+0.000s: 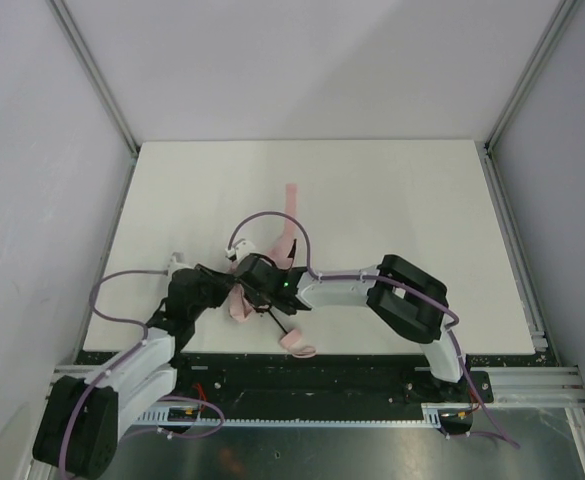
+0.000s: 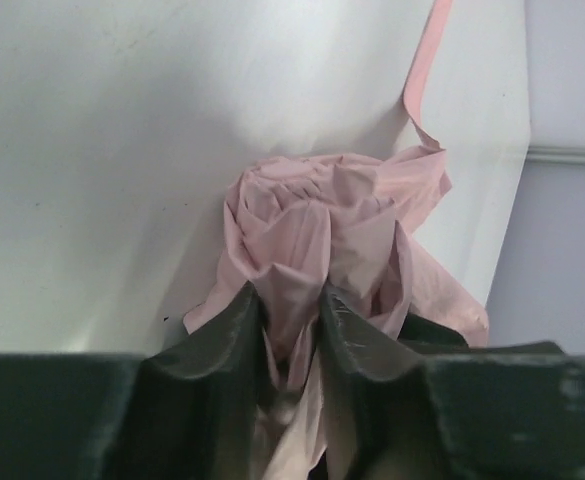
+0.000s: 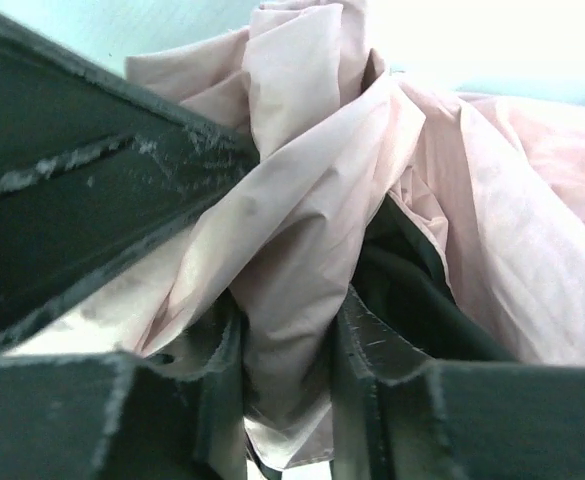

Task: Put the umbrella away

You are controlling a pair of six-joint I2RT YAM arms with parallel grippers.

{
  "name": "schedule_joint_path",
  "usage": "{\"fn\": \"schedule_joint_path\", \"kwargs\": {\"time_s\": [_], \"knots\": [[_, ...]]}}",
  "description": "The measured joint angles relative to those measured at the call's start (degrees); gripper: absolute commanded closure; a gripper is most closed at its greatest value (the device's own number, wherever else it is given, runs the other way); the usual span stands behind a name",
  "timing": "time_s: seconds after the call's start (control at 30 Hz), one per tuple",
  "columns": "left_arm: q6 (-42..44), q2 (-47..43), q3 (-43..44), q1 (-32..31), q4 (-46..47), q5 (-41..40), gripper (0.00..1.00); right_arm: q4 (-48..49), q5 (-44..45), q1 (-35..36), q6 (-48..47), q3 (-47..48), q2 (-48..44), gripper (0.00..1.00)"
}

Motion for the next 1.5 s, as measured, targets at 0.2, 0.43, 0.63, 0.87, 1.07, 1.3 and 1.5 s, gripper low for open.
{"fn": "schedule_joint_path", "kwargs": {"time_s": [0.2, 0.43, 0.63, 0.87, 1.07, 1.3, 1.5], "knots": [[2.05, -12.57, 0.33, 0.15, -8.9, -0.66, 0.07, 0.87, -0.96, -0.9, 1.42, 0.28, -0.07, 1.0], [4.83, -22.1, 3.43, 0.5, -20.31, -1.38, 0.01, 5.73, -6.1, -3.43, 1.44, -2.69, -0.96, 1.0], [7.21, -8.41, 8.79, 0.37, -21.4, 1.55, 0.01, 11.34, -16.63, -7.08, -0.39, -6.82, -2.49, 1.0], [4.96, 6.1, 14.38, 0.37, -21.7, 3.39, 0.01, 16.44, -34.38, -12.85, -3.19, -10.29, -2.86, 1.0], [-0.9, 8.39, 14.58, -0.11, -18.34, 4.22, 0.01, 17.86, -45.2, -15.69, -4.44, -11.67, -2.47, 1.0], [-7.82, 17.03, 14.34, -4.39, -11.67, 4.44, 0.07, 19.91, -55.41, -18.64, -4.15, -11.8, -0.63, 1.0], [-11.74, 20.85, 12.07, -5.68, -5.31, 2.95, 0.68, 20.24, -60.81, -21.27, -4.2, -12.15, -0.24, 1.0]]}}
